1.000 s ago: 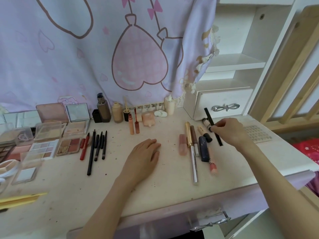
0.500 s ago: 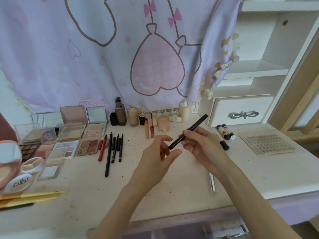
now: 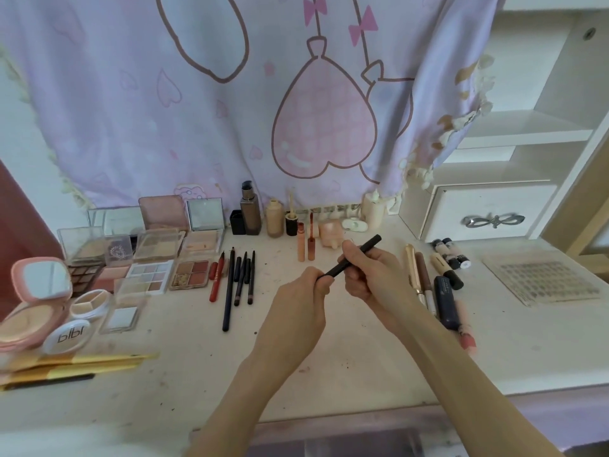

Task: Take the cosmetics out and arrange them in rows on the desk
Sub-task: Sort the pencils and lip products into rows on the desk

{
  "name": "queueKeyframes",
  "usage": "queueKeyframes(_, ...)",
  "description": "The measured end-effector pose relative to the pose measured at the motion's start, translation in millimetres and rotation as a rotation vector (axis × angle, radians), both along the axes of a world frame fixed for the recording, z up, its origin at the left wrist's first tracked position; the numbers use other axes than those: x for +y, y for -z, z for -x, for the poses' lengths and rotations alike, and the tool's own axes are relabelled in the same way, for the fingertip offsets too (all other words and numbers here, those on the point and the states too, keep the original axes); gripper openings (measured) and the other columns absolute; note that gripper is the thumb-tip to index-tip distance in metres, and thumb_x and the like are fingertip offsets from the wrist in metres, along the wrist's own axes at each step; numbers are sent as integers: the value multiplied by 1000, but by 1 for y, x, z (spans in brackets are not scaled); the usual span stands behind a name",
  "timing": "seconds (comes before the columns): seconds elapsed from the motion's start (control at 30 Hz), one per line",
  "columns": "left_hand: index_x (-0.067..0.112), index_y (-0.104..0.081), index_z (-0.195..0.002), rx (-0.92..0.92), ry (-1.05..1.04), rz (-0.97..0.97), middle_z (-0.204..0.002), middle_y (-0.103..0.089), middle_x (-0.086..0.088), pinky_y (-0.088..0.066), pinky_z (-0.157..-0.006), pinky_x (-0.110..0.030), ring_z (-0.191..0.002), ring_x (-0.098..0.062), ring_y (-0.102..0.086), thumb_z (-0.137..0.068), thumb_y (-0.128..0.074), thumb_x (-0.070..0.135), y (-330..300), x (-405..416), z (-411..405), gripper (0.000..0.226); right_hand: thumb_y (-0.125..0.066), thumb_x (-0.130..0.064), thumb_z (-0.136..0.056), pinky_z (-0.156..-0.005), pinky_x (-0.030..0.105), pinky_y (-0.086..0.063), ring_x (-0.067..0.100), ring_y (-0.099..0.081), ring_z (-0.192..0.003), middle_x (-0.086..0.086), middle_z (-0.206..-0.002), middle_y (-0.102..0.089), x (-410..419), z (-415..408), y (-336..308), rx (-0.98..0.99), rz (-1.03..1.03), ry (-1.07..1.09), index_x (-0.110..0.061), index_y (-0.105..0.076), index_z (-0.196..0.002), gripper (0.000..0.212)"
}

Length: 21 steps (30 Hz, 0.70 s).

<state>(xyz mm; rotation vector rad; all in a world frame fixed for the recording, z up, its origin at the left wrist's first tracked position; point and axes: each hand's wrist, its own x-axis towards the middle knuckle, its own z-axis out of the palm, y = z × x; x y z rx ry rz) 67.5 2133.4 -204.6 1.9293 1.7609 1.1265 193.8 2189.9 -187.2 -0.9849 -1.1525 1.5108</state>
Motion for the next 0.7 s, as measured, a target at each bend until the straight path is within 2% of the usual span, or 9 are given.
queueKeyframes(0.1,22,-42,-72,-38,-81,92,-57,-40,7,-35,-48,-12,-47,-6,-33,-100,-34,24,-3,-4,18,29,-50,-20,-95,-40,20,-15,9,-22,-40,-2,-49,-31,14,-16,-10,182,32,135,-7,-47,-74,25)
queueKeyframes(0.17,24,-46,-72,-66,-128,137,-59,-45,6,-35,-49,-10,-49,-5,-37,-99,-35,27,-2,-4,32,29,-52,-20,-95,-43,21,-17,10,-25,-43,1,-54,-34,19,-23,-15,160,-27,182,-7,-52,-74,24)
queueKeyframes(0.3,23,-61,-88,-62,-247,91,-88,-57,4,-34,-61,-4,-73,1,-46,-96,-43,31,6,2,52,21,-54,-7,-92,-50,20,-36,11,-48,-55,3,-63,-54,7,-4,-5,74,-121,93,-6,-66,-87,13)
queueKeyframes(0.4,16,-65,-107,-34,-335,87,-98,-56,1,-31,-74,-9,-83,-6,-44,-94,-50,26,9,5,67,23,-54,0,-90,-53,22,-43,16,-58,-65,8,-75,-62,-3,10,8,-18,-121,54,-9,-69,-92,17)
queueKeyframes(0.43,13,-63,-114,-19,-355,107,-101,-52,2,-30,-82,-13,-88,-8,-42,-94,-50,23,10,6,72,26,-53,-1,-91,-55,23,-44,16,-60,-68,9,-78,-63,-6,15,13,-61,-127,38,-11,-69,-93,19)
queueKeyframes(0.5,11,-59,-121,-8,-398,141,-106,-45,-1,-30,-88,-17,-95,-12,-41,-94,-49,16,11,9,81,30,-50,-5,-94,-56,22,-45,12,-59,-67,6,-81,-64,-8,28,24,-190,-164,-4,-17,-68,-96,21)
queueKeyframes(0.57,10,-57,-125,9,-423,151,-116,-48,-8,-32,-94,-21,-105,-19,-46,-94,-48,12,11,15,85,32,-50,-9,-94,-60,16,-45,7,-55,-66,-2,-81,-62,-7,42,36,-392,-263,-32,-19,-67,-104,22)
queueKeyframes(0.63,10,-57,-125,42,-439,139,-121,-52,-10,-35,-93,-24,-110,-21,-48,-93,-50,12,11,21,85,33,-51,-15,-94,-70,8,-40,7,-53,-79,-5,-91,-60,-2,55,46,-627,-405,-49,-18,-65,-114,25)
queueKeyframes(0.7,10,-58,-117,37,-451,86,-110,-59,-6,-37,-83,-23,-100,-18,-52,-90,-56,14,12,29,83,28,-49,-21,-96,-75,5,-34,8,-49,-92,-1,-105,-55,3,66,53,-807,-504,-76,-17,-58,-126,32)
